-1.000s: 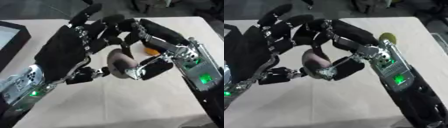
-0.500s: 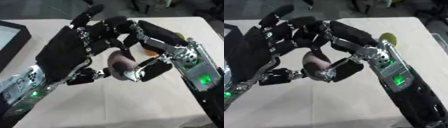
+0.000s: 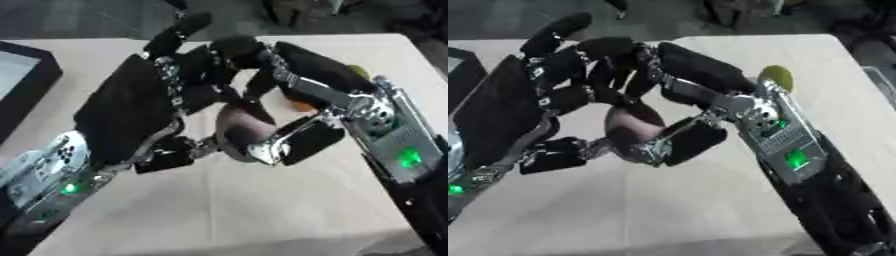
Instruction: Pick up the objects with one hand, pass them to the other hand, and then place them into the box on the other side of the table.
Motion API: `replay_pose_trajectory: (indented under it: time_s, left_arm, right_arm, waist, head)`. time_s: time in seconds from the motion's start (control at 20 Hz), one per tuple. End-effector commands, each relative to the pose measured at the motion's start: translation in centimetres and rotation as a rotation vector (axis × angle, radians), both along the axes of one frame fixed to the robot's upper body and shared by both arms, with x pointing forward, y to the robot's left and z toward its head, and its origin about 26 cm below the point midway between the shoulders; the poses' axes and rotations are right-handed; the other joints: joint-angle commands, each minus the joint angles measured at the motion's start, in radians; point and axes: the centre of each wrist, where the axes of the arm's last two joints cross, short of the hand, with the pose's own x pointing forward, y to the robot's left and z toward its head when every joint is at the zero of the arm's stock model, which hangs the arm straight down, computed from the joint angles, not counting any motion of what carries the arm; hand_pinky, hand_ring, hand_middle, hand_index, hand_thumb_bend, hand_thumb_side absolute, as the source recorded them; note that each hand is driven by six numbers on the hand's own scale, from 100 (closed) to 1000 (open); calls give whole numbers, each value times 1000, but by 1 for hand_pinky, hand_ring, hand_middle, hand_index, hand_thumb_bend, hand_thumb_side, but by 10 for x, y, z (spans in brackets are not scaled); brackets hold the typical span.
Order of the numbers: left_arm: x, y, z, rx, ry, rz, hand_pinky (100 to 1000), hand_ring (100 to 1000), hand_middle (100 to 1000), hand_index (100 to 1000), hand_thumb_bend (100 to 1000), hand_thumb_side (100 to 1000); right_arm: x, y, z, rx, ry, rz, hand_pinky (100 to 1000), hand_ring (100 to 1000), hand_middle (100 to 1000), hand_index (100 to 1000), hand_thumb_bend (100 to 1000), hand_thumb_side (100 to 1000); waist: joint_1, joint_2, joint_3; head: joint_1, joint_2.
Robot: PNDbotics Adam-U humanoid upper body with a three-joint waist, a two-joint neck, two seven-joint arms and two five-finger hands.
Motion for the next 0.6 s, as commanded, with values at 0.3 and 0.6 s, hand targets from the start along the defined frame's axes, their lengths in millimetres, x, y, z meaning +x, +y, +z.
replay_pose_trajectory:
  time_s: [0.3, 0.6]
  left_arm:
    - [-3, -5, 6, -23, -5, -63, 964, 302, 835, 590, 402, 100]
    - [-4, -6, 7, -47, 2, -96, 962, 308, 830, 559, 100, 100]
  right_arm:
    - [-3, 0, 9, 7, -30, 7, 644, 717, 753, 410, 100, 274]
    - [-3, -1, 10, 8, -31, 6, 638, 714, 746, 451, 100, 270]
  waist:
    - [1, -16, -1]
    - [1, -17, -2]
  head:
    - [-2, -3]
    - [-1, -3]
